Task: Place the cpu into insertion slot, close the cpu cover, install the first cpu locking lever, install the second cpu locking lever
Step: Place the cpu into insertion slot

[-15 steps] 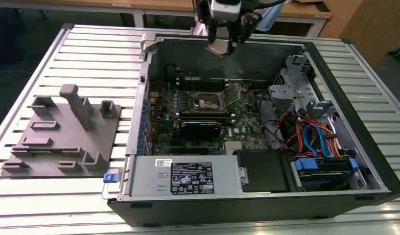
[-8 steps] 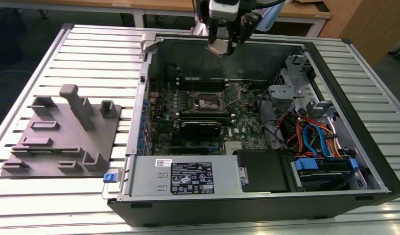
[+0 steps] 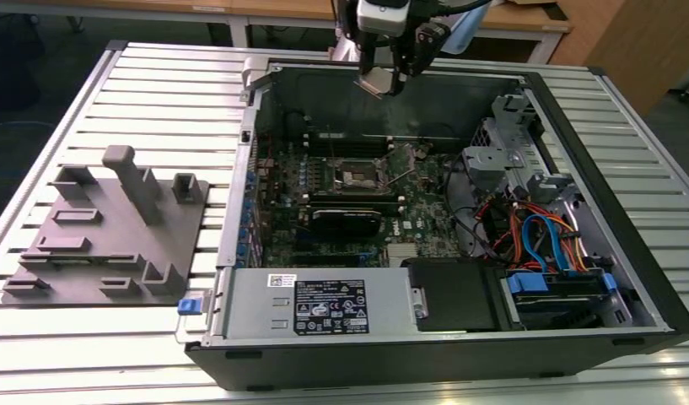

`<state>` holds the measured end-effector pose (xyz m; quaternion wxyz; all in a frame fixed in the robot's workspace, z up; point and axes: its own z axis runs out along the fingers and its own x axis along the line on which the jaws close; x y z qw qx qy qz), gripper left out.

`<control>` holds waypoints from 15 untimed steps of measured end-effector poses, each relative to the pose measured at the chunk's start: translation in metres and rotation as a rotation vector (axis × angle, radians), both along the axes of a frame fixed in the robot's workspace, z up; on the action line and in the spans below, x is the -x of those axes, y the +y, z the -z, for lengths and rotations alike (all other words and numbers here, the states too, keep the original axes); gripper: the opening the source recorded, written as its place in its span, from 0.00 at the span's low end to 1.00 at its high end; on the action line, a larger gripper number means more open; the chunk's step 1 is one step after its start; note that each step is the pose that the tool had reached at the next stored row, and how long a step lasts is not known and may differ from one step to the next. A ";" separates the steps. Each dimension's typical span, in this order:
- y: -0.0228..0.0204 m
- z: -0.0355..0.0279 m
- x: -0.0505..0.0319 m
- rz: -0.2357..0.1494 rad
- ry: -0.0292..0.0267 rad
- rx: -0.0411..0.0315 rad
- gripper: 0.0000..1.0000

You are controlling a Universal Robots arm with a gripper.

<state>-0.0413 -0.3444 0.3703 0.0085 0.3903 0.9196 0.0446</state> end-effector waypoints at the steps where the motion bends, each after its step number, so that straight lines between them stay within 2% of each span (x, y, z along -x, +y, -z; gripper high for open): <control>1: 0.0000 0.0000 0.0000 0.004 0.0000 0.0000 0.54; 15: 0.0000 0.0003 0.0000 0.070 0.0000 0.0000 0.54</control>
